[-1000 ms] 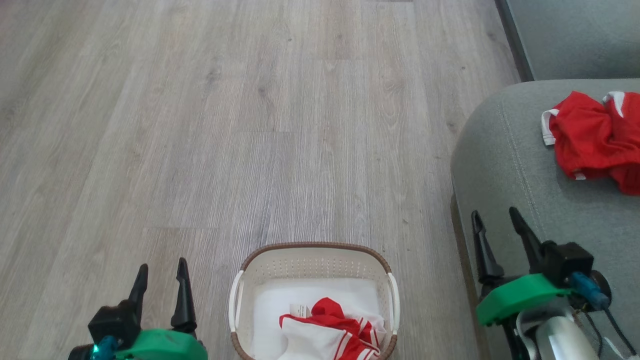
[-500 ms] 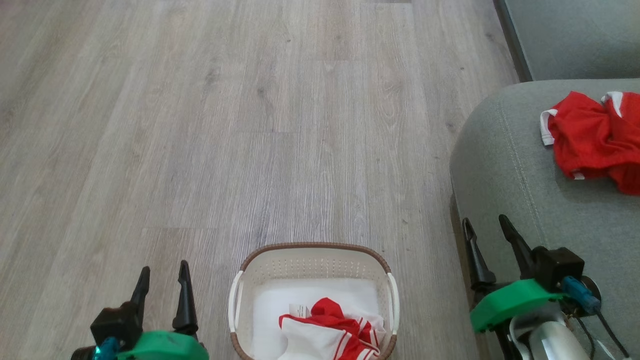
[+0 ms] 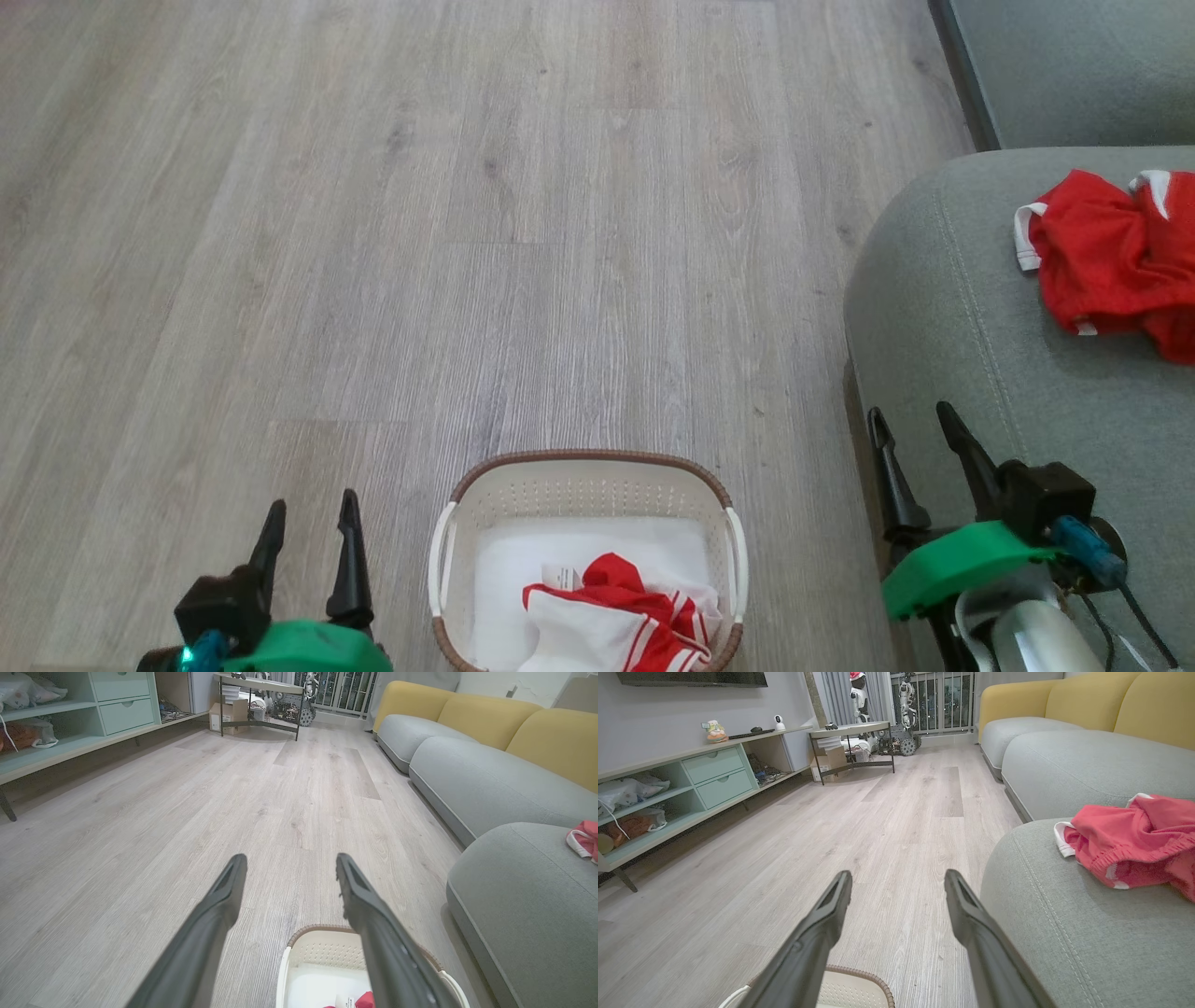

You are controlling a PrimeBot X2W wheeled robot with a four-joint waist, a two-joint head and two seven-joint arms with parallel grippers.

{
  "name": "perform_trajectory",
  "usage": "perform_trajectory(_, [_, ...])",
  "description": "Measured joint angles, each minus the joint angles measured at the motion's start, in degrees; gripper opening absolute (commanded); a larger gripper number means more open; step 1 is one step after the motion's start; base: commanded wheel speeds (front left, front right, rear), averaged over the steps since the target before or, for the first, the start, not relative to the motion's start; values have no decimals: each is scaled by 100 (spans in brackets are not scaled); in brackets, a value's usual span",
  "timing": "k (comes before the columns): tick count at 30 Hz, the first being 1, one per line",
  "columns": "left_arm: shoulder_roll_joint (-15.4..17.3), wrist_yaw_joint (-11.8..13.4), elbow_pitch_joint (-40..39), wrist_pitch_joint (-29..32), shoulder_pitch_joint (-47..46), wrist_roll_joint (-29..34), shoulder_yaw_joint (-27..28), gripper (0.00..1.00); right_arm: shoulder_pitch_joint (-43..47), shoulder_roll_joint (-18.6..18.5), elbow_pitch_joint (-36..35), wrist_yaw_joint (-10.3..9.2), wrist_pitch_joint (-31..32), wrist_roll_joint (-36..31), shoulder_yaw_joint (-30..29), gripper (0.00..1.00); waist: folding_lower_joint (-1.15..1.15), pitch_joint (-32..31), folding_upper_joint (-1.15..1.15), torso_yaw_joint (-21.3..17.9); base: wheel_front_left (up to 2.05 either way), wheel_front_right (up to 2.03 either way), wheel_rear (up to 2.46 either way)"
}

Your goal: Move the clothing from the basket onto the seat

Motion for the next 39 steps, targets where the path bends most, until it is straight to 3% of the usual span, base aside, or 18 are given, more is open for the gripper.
perform_trajectory(9, [-5, -103, 203, 0, -16, 102, -59, 100, 0, 1, -43, 0, 0, 0, -154, 100, 0, 96, 0, 11, 0, 0, 0])
perform_trajectory(19, [-24, -350, 1178, 10, -697, 319, -668, 100, -65, 5, -204, 0, 0, -144, -503, 100, 0, 516, 0, -19, 0, 0, 0])
perform_trajectory(28, [-91, -458, 2618, 10, -2043, 487, -1491, 100, -811, 8, -564, 0, -7, -437, -717, 100, 0, 1414, 0, -161, 0, 0, 0])
perform_trajectory(39, [-125, -554, 4159, 8, -3708, 386, -2677, 100, -2026, 3, -1105, 0, -21, -553, -523, 100, 0, 3004, 0, -544, 0, 0, 0])
